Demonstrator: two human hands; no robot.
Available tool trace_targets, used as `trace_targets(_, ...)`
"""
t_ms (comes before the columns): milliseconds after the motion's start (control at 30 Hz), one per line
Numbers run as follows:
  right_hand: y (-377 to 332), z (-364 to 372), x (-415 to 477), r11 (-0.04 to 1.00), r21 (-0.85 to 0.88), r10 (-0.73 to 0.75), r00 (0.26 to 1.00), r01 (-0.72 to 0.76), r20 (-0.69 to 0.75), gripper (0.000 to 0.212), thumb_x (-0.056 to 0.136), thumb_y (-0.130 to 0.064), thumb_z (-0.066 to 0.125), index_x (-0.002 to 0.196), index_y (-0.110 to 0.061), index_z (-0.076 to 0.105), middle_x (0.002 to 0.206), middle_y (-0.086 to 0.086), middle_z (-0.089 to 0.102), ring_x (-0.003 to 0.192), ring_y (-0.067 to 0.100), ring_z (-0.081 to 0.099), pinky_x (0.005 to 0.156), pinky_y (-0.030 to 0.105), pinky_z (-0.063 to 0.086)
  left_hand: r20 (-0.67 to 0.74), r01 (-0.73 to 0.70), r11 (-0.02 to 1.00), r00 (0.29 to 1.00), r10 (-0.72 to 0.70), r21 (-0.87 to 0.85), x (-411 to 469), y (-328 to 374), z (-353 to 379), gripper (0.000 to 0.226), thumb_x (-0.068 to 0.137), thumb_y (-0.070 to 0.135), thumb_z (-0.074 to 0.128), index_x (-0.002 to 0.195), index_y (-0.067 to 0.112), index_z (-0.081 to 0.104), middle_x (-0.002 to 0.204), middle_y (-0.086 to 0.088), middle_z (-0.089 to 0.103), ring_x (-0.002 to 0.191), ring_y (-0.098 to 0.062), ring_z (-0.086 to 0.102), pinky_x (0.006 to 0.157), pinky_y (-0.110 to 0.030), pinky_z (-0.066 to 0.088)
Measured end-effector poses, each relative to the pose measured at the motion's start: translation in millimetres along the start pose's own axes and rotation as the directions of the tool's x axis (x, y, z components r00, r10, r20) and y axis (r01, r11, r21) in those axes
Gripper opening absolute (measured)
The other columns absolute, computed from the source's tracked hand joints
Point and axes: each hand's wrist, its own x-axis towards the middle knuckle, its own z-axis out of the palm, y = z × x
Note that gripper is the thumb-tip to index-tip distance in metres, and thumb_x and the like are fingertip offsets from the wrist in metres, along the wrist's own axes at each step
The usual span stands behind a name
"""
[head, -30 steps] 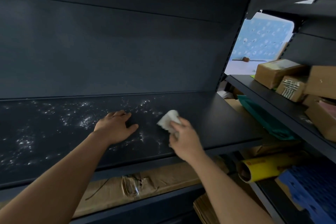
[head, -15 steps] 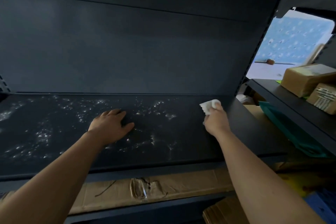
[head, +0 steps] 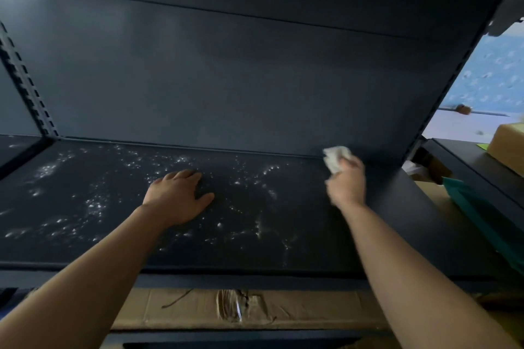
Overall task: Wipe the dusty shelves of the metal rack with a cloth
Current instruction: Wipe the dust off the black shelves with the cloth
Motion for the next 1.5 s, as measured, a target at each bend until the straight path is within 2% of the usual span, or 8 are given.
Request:
trace_targets(100, 18.2, -1.0, 23.1, 0.966, -0.192, 0.19, 0.98, -0.175, 0.06, 0.047, 0.084, -0.004, 0.059, 0.13, -0.003, 0.048, 0.146, 0.014, 0.03, 0.119, 0.034, 0.051, 0.091, 0.04, 0.051, 0.015, 0.026, 1.0, 1.0, -0.026, -0.008, 2.0, -9.8, 3.0, 0.075, 0.088, 0.069, 0.031, 0.151, 0.028, 0.022, 0.159, 0.007, 0.019, 0.145, -0.02, 0.022, 0.115, -0.041, 0.026)
trace_targets(367, -38.2, 60.2, 13.3, 0.952, -0.29, -0.036, 0.977, 0.098, 0.212, 0.044, 0.088, -0.012, 0.049, 0.131, -0.009, 0.05, 0.147, 0.007, 0.034, 0.125, 0.028, 0.046, 0.098, 0.032, 0.042, 0.012, 0.042, 0.998, 0.999, -0.041, -0.048, 5.7, -11.2, 3.4, 0.074, 0.087, 0.069, 0.034, 0.15, 0.031, 0.024, 0.159, 0.009, 0.019, 0.146, -0.017, 0.02, 0.114, -0.04, 0.026)
trace_targets(633, -102.3, 76.6, -48.7, 0.943, 0.184, -0.332, 0.827, 0.277, 0.453, 0.042, 0.088, -0.004, 0.047, 0.125, -0.018, 0.06, 0.131, 0.005, 0.054, 0.095, 0.016, 0.061, 0.071, 0.004, 0.044, 0.026, 0.021, 0.998, 0.999, -0.02, -0.054, -0.9, -10.9, -1.1, 0.074, 0.088, 0.067, 0.035, 0.15, 0.029, 0.022, 0.159, 0.007, 0.018, 0.146, -0.019, 0.019, 0.115, -0.041, 0.024)
trace_targets(800, -70.9, 19.2, -44.9, 0.947, 0.233, -0.255, 0.96, 0.223, 0.118, 0.021, 0.082, -0.029, 0.068, 0.101, -0.019, 0.072, 0.094, 0.0, 0.068, 0.079, 0.013, 0.062, 0.062, 0.018, 0.04, -0.014, -0.057, 0.997, 0.998, 0.056, -0.043, -16.8, -31.3, -2.3, 0.073, 0.088, 0.066, 0.039, 0.15, 0.03, 0.024, 0.158, 0.009, 0.021, 0.145, -0.018, 0.021, 0.116, -0.04, 0.024)
trace_targets(900, -21.7, -6.4, -40.1, 0.993, -0.059, -0.091, 0.985, 0.101, 0.144, 0.017, 0.089, -0.019, 0.057, 0.101, -0.016, 0.067, 0.105, 0.004, 0.064, 0.067, 0.014, 0.061, 0.052, 0.019, 0.04, -0.053, -0.107, 0.994, 0.993, 0.106, -0.026, -29.5, -49.4, -0.5, 0.072, 0.087, 0.066, 0.039, 0.149, 0.036, 0.022, 0.158, 0.01, 0.022, 0.145, -0.017, 0.021, 0.117, -0.039, 0.023)
trace_targets(1000, -14.2, 6.2, -57.0, 0.976, -0.201, -0.042, 0.978, 0.084, 0.205, 0.038, 0.085, -0.007, 0.056, 0.121, -0.018, 0.06, 0.133, 0.009, 0.05, 0.103, 0.026, 0.061, 0.083, 0.032, 0.051, -0.04, -0.127, 0.992, 0.991, 0.126, -0.02, -40.4, -65.2, -1.0, 0.072, 0.087, 0.066, 0.039, 0.149, 0.035, 0.02, 0.158, 0.008, 0.022, 0.145, -0.018, 0.02, 0.117, -0.039, 0.022)
trace_targets(1300, -142.5, 87.9, -157.2, 0.942, -0.012, -0.31, 0.882, 0.336, 0.354, 0.046, 0.084, -0.002, 0.053, 0.128, -0.019, 0.057, 0.141, 0.001, 0.044, 0.121, 0.025, 0.05, 0.094, 0.028, 0.045, 0.017, -0.15, 0.989, 0.989, 0.15, -0.009, -60.9, -108.3, -6.9, 0.075, 0.089, 0.065, 0.035, 0.152, 0.026, 0.018, 0.159, 0.006, 0.018, 0.146, -0.019, 0.018, 0.118, -0.038, 0.019)
trace_targets(1500, -114.2, 22.8, -133.7, 0.985, -0.054, -0.163, 0.986, 0.164, 0.023, 0.03, 0.086, -0.041, 0.061, 0.109, -0.023, 0.068, 0.115, 0.003, 0.064, 0.099, 0.02, 0.062, 0.079, 0.021, 0.043, 0.078, -0.189, 0.982, 0.979, 0.188, -0.004, -62.6, -120.1, -9.7, 0.073, 0.091, 0.065, 0.032, 0.151, 0.025, 0.022, 0.16, 0.004, 0.017, 0.145, -0.021, 0.02, 0.116, -0.039, 0.022)
